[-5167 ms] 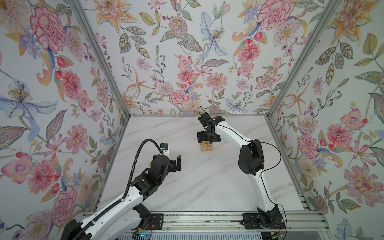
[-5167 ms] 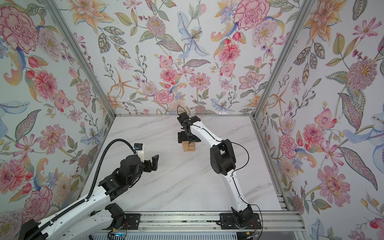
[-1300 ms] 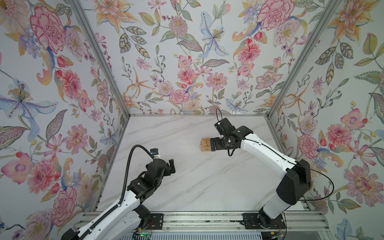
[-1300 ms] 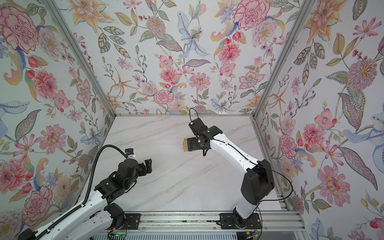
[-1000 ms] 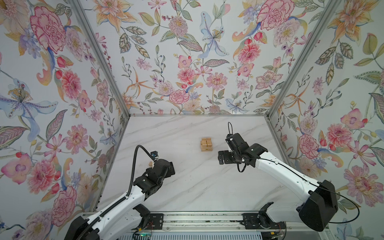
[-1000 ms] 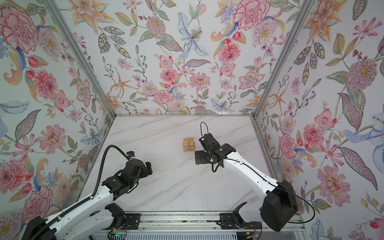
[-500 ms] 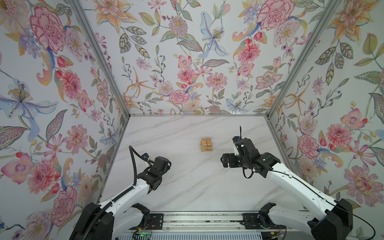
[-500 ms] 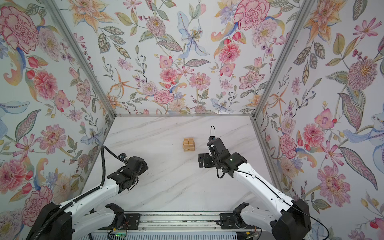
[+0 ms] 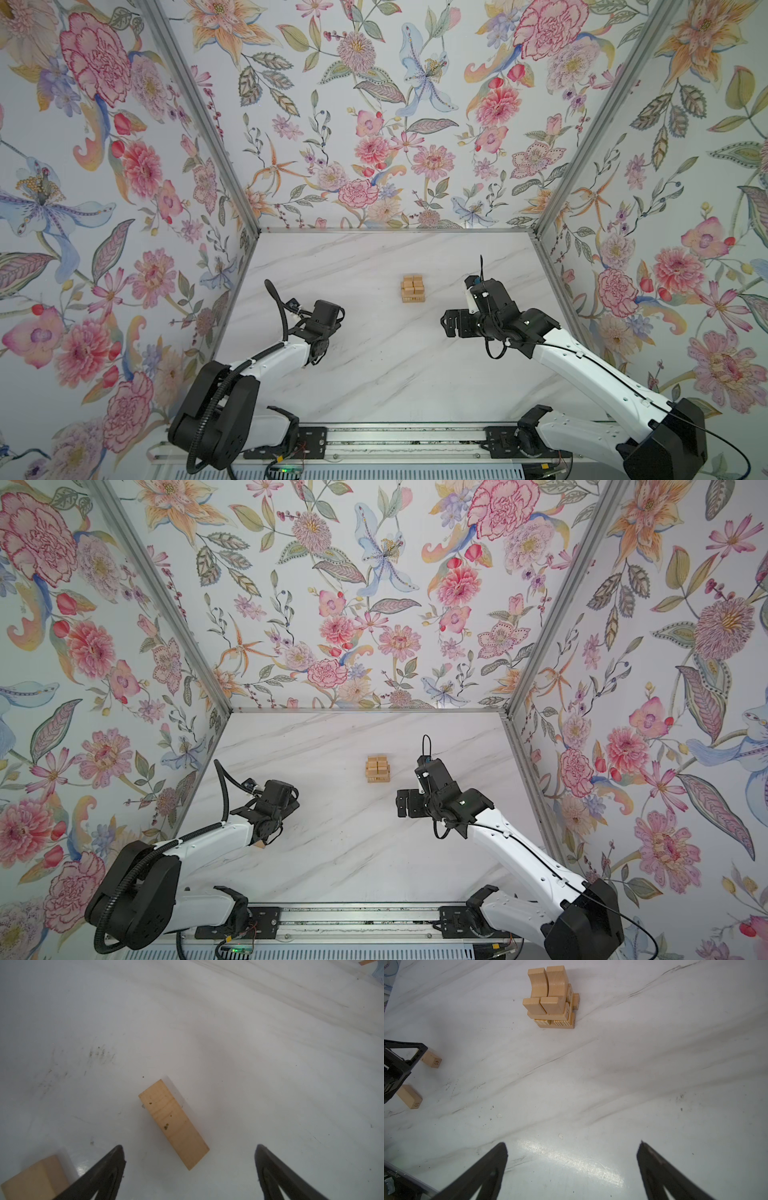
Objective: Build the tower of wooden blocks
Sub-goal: 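Lower the left gripper onto a loose rectangular wooden block while the right gripper waits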
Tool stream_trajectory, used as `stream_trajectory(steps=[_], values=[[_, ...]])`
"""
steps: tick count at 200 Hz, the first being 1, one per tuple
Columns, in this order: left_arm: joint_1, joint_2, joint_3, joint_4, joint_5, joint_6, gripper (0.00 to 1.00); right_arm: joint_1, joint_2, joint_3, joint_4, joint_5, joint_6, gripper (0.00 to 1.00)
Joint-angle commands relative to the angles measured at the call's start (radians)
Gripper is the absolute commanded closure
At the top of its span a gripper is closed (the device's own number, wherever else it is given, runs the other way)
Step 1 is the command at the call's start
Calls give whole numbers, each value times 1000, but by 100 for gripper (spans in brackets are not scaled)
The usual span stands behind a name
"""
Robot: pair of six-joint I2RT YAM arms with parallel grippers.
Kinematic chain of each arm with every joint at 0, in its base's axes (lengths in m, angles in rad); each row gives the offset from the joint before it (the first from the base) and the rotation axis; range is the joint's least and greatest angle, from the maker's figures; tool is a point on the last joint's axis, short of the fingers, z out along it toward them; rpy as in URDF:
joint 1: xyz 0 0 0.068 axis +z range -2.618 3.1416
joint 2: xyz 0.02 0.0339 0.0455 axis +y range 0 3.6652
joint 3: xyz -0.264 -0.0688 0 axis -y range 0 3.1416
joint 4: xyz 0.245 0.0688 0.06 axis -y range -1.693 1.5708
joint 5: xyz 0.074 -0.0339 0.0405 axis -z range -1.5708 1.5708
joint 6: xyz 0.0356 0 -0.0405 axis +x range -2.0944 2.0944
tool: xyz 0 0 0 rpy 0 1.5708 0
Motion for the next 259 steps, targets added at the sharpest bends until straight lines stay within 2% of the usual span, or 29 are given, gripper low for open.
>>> stream_trajectory(steps=[1,69,136,172,227,259], values=[[26,54,37,5,21,-7,1,-10,-15,-14,11,-9,-12,1],[57,154,66,-4,47,-62,4,-14,-10,-15,22,-21,2,1],[105,245,59,9,152,-67,21,-15,-6,-39,54,-32,13,1],[106,252,52,-6,168,-49,40,-15,2,-48,66,-38,14,1],[104,265,45,-41,183,-10,42,-15,4,-41,75,-44,9,1],[94,284,52,-48,205,42,49,-15,6,-43,82,-51,11,1]])
